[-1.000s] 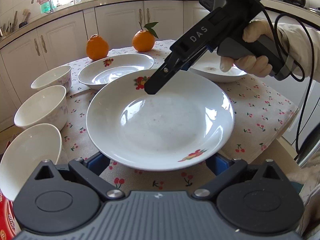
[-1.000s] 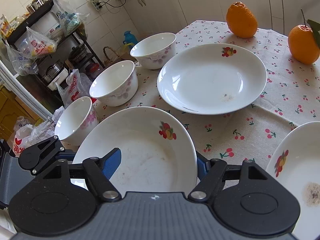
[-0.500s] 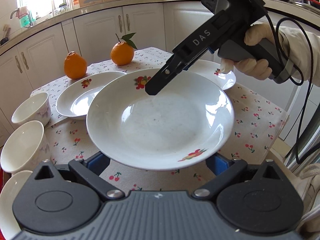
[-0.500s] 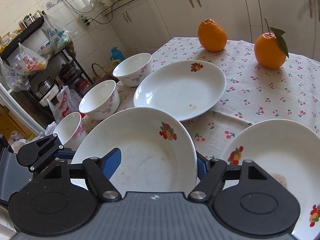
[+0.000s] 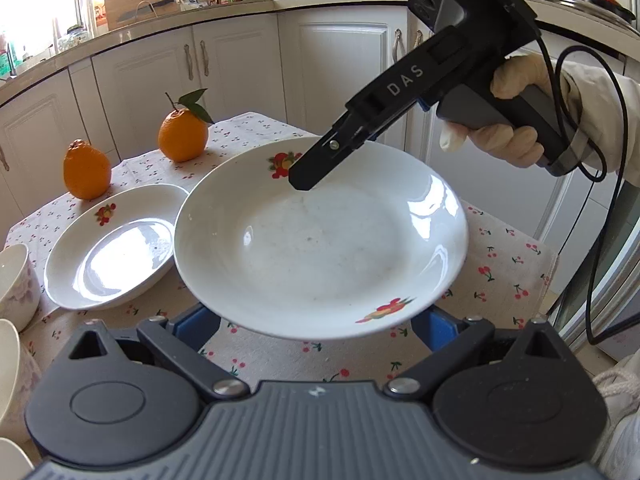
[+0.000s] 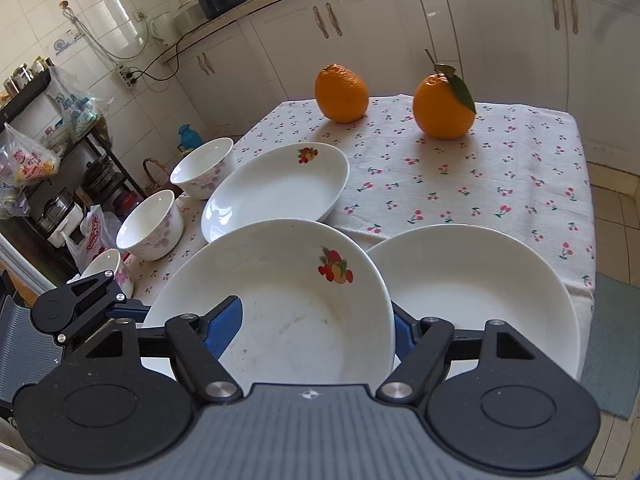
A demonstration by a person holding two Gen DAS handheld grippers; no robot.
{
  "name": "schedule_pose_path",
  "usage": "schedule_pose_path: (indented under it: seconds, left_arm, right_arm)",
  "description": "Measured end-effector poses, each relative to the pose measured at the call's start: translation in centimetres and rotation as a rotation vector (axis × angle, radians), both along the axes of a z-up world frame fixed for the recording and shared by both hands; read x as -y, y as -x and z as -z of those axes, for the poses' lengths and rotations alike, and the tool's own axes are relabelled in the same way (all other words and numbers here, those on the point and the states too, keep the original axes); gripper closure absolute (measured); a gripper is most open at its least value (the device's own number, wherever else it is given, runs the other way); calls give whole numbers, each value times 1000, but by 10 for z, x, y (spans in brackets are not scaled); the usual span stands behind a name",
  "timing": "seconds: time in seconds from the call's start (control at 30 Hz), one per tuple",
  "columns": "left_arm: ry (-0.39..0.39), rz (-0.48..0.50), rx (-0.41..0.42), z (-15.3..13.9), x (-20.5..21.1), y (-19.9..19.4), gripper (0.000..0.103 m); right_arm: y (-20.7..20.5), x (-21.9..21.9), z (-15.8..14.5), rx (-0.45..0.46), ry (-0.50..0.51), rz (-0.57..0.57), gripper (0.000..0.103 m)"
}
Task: Organize plates and bowls
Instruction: 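Lift the plate with the right tool and carry it onto another plate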
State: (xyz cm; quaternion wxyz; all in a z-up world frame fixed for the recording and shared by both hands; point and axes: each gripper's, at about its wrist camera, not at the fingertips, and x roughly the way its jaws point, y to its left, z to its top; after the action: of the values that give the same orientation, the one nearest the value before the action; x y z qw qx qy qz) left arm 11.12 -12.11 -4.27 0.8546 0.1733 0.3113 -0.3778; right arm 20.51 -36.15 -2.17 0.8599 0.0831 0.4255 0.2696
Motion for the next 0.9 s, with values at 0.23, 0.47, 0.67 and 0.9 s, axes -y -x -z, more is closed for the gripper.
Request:
schedule_pose_path:
  seconds: [0.23,0.47,0.67,0.9]
  left_arm:
    - [-1,45,-8,3,22,-12,2]
    - [-3,63,-24,6,37,-22,2]
    - [-16,68,-17,7,46,-30,2]
    - [-22,78,-12,8,53,-38,2]
  right_arm:
    - [1,28,5,-4,-5,62,23]
    - [-3,47,11,-12,-11,96,23]
    - [-8,58,15,-14,-23,109,23]
    - [-11,65,15,-7,-23,124,23]
